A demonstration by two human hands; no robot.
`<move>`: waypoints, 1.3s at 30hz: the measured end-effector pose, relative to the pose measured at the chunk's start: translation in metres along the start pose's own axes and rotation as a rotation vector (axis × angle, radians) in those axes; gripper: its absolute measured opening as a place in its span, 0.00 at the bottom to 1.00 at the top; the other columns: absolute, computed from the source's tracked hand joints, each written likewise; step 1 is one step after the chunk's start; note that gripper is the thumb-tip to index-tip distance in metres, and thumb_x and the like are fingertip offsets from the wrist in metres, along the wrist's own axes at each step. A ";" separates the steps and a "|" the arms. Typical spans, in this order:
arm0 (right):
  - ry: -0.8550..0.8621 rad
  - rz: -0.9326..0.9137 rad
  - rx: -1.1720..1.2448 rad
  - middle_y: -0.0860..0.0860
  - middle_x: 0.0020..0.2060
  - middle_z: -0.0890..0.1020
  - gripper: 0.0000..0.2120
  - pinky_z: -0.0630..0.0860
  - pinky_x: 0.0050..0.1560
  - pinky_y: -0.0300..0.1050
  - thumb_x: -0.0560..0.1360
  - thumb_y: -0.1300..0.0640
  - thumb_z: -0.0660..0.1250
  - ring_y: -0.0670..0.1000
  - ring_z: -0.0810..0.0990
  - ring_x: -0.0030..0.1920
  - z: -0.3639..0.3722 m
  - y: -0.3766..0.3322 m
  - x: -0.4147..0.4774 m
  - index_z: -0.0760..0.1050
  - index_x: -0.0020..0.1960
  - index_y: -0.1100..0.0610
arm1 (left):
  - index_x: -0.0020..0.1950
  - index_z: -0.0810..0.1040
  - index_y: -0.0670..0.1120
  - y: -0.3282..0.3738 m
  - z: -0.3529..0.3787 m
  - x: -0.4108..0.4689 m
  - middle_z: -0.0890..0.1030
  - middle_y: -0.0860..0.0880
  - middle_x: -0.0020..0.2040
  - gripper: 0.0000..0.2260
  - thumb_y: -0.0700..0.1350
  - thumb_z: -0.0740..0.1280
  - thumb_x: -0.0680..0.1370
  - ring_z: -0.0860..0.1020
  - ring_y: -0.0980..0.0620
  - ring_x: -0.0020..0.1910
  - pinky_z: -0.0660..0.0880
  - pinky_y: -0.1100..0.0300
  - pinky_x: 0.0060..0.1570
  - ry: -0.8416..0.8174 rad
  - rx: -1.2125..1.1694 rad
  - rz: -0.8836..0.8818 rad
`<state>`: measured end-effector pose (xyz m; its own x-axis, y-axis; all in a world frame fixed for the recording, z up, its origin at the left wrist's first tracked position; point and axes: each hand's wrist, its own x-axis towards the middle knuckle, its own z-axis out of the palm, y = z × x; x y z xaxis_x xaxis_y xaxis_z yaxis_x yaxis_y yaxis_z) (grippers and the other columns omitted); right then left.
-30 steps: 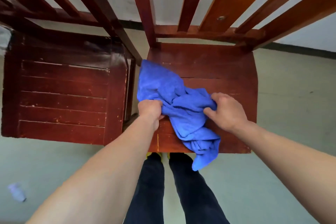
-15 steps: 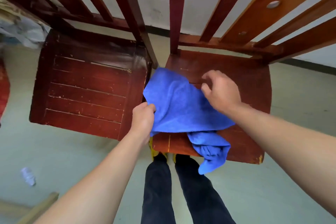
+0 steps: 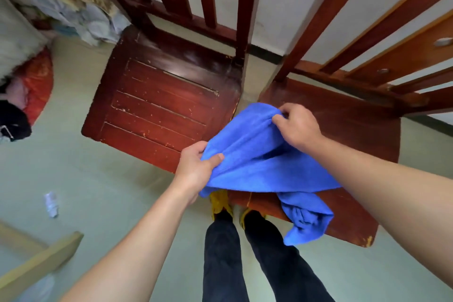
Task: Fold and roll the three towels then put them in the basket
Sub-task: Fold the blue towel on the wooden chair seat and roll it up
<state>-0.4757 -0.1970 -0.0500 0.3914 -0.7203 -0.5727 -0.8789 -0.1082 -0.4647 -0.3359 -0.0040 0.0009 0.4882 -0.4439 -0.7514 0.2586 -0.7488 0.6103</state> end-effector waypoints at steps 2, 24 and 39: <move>0.040 -0.023 0.053 0.48 0.34 0.75 0.09 0.65 0.39 0.45 0.72 0.52 0.62 0.56 0.74 0.41 -0.012 -0.018 -0.007 0.70 0.34 0.53 | 0.40 0.76 0.42 0.010 -0.015 0.001 0.76 0.51 0.31 0.04 0.37 0.68 0.75 0.73 0.51 0.30 0.72 0.55 0.32 0.087 0.014 0.067; -0.182 -0.154 -0.228 0.56 0.54 0.81 0.13 0.75 0.54 0.51 0.72 0.59 0.64 0.60 0.78 0.56 0.116 -0.193 0.040 0.76 0.56 0.54 | 0.54 0.79 0.44 -0.026 -0.244 0.177 0.76 0.48 0.32 0.10 0.46 0.69 0.75 0.74 0.47 0.37 0.75 0.48 0.47 0.307 0.248 0.111; 0.107 0.065 -0.110 0.55 0.49 0.82 0.06 0.68 0.45 0.44 0.73 0.51 0.65 0.59 0.79 0.52 0.151 -0.268 0.137 0.77 0.48 0.50 | 0.43 0.72 0.52 -0.061 -0.270 0.188 0.73 0.54 0.28 0.13 0.35 0.69 0.69 0.70 0.51 0.28 0.68 0.59 0.31 0.228 0.096 -0.066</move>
<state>-0.1450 -0.1631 -0.1060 0.3069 -0.7962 -0.5215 -0.9281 -0.1291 -0.3492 -0.0345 0.0913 -0.1094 0.6511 -0.2778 -0.7063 0.2216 -0.8205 0.5270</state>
